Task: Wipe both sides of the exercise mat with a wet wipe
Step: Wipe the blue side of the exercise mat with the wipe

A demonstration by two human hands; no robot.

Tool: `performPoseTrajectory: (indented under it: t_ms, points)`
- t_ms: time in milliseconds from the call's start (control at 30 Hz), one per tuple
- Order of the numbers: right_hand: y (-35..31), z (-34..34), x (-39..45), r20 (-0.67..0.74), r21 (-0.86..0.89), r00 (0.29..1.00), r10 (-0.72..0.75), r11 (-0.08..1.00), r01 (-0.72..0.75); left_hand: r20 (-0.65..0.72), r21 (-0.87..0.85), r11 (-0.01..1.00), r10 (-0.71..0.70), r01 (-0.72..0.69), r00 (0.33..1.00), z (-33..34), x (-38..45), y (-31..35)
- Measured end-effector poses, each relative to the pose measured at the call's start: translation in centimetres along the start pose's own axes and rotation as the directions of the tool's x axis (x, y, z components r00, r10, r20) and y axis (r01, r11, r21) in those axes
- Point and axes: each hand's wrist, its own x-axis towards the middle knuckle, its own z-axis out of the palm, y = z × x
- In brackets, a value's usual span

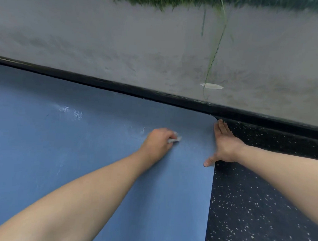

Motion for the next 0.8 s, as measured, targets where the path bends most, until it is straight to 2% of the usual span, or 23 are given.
performPoseTrajectory:
  t_ms: [33,67,100,133,167,233,267,300,333,400,433,500,567,600,633,667,700,733,767,800]
  points:
    - [0.0,0.1,0.1,0.005,0.007,1.0,0.002,1.0,-0.002,-0.153,0.007,0.991,-0.134,0.137,0.979,-1.1,-0.1,-1.9]
    - [0.0,0.2,0.2,0.006,0.011,1.0,0.005,1.0,-0.005,-0.283,-0.038,0.953,-0.298,0.3,0.912,-2.4,-0.6,-3.4]
    - [0.1,0.2,0.4,0.004,0.014,1.0,0.007,1.0,-0.007,-0.347,-0.113,0.894,-0.445,0.434,0.826,-2.9,-1.3,-4.5]
    - [0.2,0.3,0.5,0.004,0.016,1.0,0.004,1.0,-0.004,-0.362,-0.148,0.855,-0.515,0.498,0.777,-2.9,-1.9,-4.8]
    - [0.3,0.3,0.7,0.006,0.019,1.0,-0.001,1.0,0.001,-0.341,-0.107,0.873,-0.482,0.476,0.807,-2.6,-2.2,-4.3]
    - [0.5,0.4,0.9,0.008,0.022,1.0,-0.007,1.0,0.007,-0.202,-0.014,0.965,-0.258,0.26,0.945,-1.3,-3.2,-3.2]
    - [0.5,0.5,1.0,0.008,0.018,1.0,-0.009,1.0,0.009,-0.169,-0.003,0.985,-0.169,0.171,0.971,-1.2,-3.3,-3.6]
    - [0.5,0.6,1.0,0.009,0.014,1.0,-0.01,1.0,0.009,-0.175,-0.005,0.986,-0.167,0.169,0.97,-1.9,-3.0,-4.3]
    - [0.6,0.7,1.1,0.008,0.013,1.0,-0.005,1.0,0.005,-0.231,-0.011,0.97,-0.237,0.241,0.944,-2.9,-2.6,-5.1]
    - [0.7,0.7,1.2,0.01,0.026,1.0,0.001,1.0,-0.001,-0.33,-0.123,0.881,-0.471,0.457,0.818,-4.6,-2.4,-6.4]
    - [0.7,0.7,1.3,0.013,0.035,1.0,0.004,0.999,-0.005,-0.298,-0.17,0.845,-0.535,0.507,0.791,-5.1,-2.5,-6.2]
    - [0.2,0.3,1.0,0.033,0.035,0.999,0.037,0.999,-0.038,-0.15,-0.236,0.84,-0.529,0.489,0.836,-5.4,-2.5,-4.0]
    - [-1.6,-0.4,0.0,0.027,0.021,0.999,0.046,0.999,-0.046,-0.047,-0.385,0.807,-0.502,0.448,0.864,-5.9,-2.7,-0.9]
    - [-3.0,-0.9,-0.9,-0.002,0.073,1.0,-0.007,0.997,0.007,-0.032,-0.468,0.768,-0.509,0.437,0.86,-6.4,-3.0,0.4]
    - [-4.7,-1.3,-1.8,-0.052,0.2,0.994,-0.092,0.975,0.101,-0.034,-0.537,0.731,-0.517,0.42,0.855,-6.9,-3.2,1.6]
    - [-6.5,-1.7,-2.9,-0.123,0.388,0.977,-0.174,0.898,0.208,-0.039,-0.601,0.693,-0.523,0.398,0.852,-7.7,-3.5,2.8]
    - [-8.3,-1.9,-4.0,-0.171,0.605,0.961,-0.216,0.747,0.275,-0.034,-0.661,0.647,-0.531,0.379,0.847,-8.3,-3.8,3.6]
    - [-9.9,-1.9,-5.1,-0.17,0.791,0.954,-0.245,0.543,0.281,-0.007,-0.717,0.587,-0.545,0.376,0.838,-9.0,-4.1,4.5]
    - [-11.1,-1.6,-5.9,-0.14,0.906,0.944,-0.3,0.347,0.245,0.036,-0.763,0.523,-0.55,0.379,0.834,-9.5,-4.4,5.1]
    - [-12.1,-1.3,-6.6,-0.125,0.951,0.929,-0.347,0.226,0.212,0.072,-0.792,0.48,-0.543,0.379,0.837,-10.1,-4.7,5.6]
